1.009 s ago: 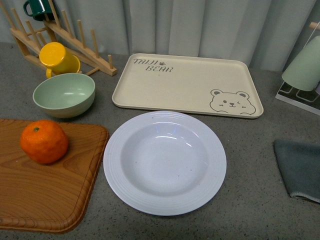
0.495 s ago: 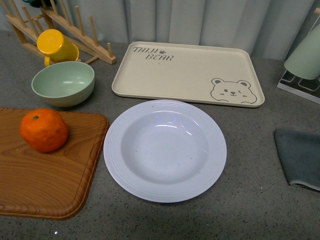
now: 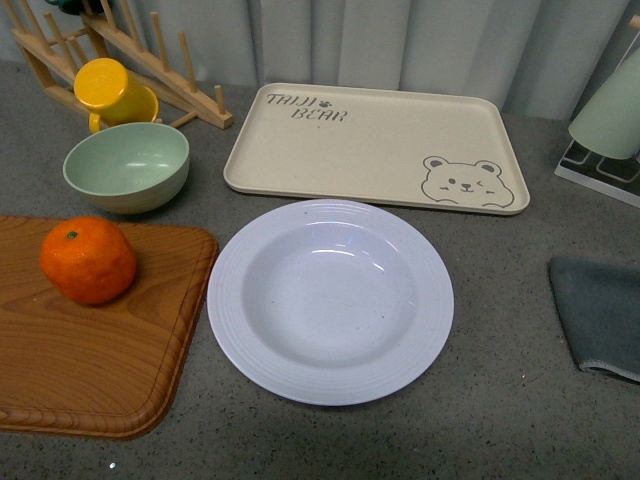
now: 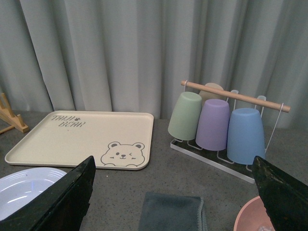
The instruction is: Place orange and plate with both arms
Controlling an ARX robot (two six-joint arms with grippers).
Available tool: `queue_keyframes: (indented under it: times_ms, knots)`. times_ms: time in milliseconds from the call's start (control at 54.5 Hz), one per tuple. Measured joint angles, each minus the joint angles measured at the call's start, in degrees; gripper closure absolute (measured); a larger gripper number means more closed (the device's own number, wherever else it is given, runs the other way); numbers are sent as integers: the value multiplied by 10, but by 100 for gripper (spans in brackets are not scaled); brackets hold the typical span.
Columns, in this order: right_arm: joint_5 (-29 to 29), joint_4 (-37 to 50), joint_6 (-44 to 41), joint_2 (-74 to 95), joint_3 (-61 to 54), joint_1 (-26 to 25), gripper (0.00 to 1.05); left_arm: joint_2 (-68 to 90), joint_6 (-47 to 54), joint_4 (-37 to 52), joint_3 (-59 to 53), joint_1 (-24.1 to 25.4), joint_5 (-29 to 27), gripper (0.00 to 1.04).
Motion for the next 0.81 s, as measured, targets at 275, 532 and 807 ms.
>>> queue_keyframes:
  times_ms: [275,532,807]
  knots:
    - [0,0,0,0,0,0,9,0,0,0,0,0,0,7]
    - [0,0,0,0,0,0,9,0,0,0,0,0,0,7]
    - [0,0,0,0,0,0,9,0,0,0,0,0,0,7]
